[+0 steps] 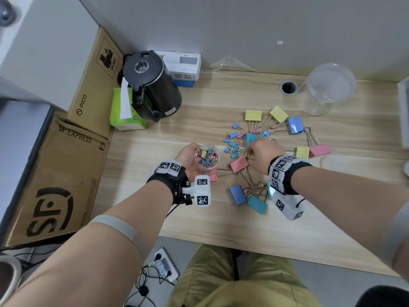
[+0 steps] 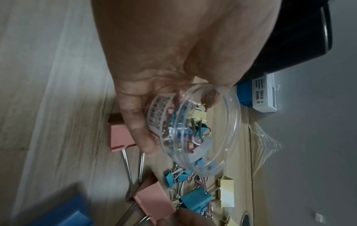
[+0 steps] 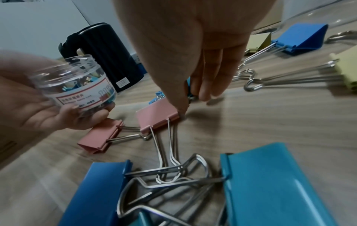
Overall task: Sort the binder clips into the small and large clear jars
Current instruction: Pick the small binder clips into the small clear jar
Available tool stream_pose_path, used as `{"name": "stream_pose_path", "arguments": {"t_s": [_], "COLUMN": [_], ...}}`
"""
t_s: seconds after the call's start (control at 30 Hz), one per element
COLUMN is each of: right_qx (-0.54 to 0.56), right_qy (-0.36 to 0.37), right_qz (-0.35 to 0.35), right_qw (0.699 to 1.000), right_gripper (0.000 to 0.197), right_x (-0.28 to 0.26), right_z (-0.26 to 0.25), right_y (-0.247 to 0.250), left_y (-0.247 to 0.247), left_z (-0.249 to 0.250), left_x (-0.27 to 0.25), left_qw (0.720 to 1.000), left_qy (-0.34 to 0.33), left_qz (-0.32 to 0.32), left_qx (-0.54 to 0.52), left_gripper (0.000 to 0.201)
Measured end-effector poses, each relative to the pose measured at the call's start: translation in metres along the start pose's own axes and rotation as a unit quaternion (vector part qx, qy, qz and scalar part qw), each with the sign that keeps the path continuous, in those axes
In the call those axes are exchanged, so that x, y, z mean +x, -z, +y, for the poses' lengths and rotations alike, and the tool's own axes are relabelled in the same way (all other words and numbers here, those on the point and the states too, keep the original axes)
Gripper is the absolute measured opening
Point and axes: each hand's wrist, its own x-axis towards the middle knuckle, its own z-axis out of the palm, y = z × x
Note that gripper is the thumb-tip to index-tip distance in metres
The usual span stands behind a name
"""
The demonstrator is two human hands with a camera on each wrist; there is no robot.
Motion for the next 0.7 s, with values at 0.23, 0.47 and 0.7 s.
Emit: {"name": "stream_pose_path", "arguments": {"t_s": [0.23,0.47,0.7], "right_qx": [0.045,0.062,0.008], "right_qy": [0.038,0.099,0.114], "right_qz": [0.024,-0.025,-0.091], "right_qw": [0.998,0.993,0.989], "right_gripper": [0.029,0.02,0.017], "right_x": [0.006,0.009,0.0], "right_z": [-0.007,-0.021,-0.01], "right_y": [0.008,0.017,0.01], "left_y": [0.001,-0.002,-0.007], "left_z": [0.008,0.018,0.023], "left_x": [0.0,0.001,0.005], "left_qw": [1.0,1.0,1.0], "left_qy": [-0.014,-0.009,-0.002], "left_qz": [0.01,0.008,0.011], "left_qx": [0.0,-0.02,-0.007], "left_gripper": [0.036,0.038,0.039]}}
